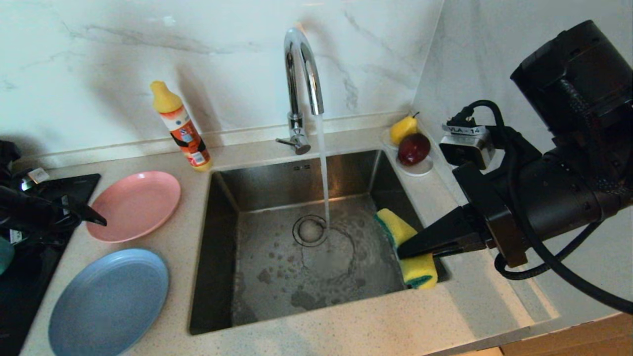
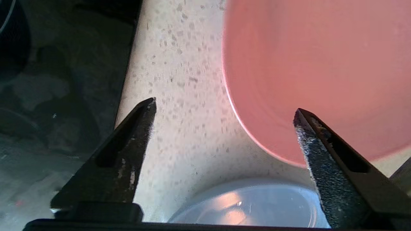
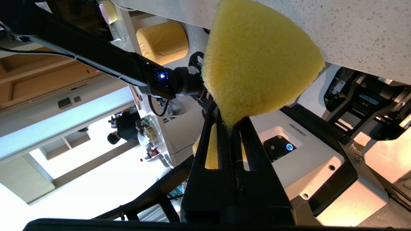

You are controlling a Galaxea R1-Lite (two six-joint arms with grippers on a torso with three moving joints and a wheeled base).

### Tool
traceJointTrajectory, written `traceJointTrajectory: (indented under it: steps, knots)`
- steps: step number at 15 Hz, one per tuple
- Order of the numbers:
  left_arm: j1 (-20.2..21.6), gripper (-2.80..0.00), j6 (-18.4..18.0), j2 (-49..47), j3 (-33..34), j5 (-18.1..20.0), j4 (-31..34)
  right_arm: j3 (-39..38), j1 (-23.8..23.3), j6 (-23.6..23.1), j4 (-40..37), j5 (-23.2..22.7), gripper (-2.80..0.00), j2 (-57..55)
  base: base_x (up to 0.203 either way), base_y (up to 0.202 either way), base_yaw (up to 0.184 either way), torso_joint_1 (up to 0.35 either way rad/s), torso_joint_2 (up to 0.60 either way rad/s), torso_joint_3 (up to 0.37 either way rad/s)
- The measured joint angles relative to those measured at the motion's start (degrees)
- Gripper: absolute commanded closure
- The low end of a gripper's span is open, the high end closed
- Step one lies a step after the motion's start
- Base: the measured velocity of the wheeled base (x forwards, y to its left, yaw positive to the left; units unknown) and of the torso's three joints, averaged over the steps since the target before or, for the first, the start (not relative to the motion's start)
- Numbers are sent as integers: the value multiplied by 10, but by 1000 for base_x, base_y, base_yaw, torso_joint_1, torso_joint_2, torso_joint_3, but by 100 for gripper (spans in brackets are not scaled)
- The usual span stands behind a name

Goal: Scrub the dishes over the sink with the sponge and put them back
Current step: Wash the plate

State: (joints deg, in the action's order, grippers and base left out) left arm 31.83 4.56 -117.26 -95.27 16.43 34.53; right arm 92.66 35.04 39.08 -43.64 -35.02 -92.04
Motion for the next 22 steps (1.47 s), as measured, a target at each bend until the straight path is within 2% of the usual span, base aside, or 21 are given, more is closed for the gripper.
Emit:
traceJointTrajectory:
  steps: [4, 9, 12, 14, 22]
  knots:
    - [-1, -280, 41, -11, 1, 47, -22, -2, 0, 0, 0, 0, 0, 0, 0, 0, 0, 0, 0, 0]
    - [-4, -280, 79, -28, 1, 55, -56, -7, 0, -1, 0, 0, 0, 1, 0, 0, 0, 0, 0, 0]
    - [-4, -280, 105, -37, 2, 82, -72, -10, -1, -1, 0, 1, 0, 1, 0, 0, 0, 0, 0, 0]
    - [-4, -280, 110, -39, 2, 92, -73, -11, -1, -1, 0, 1, 0, 1, 0, 0, 0, 0, 0, 0]
    - [-8, -280, 114, -45, -18, 90, -81, -19, -3, -1, 1, 0, 0, 5, 0, 0, 0, 0, 0, 0]
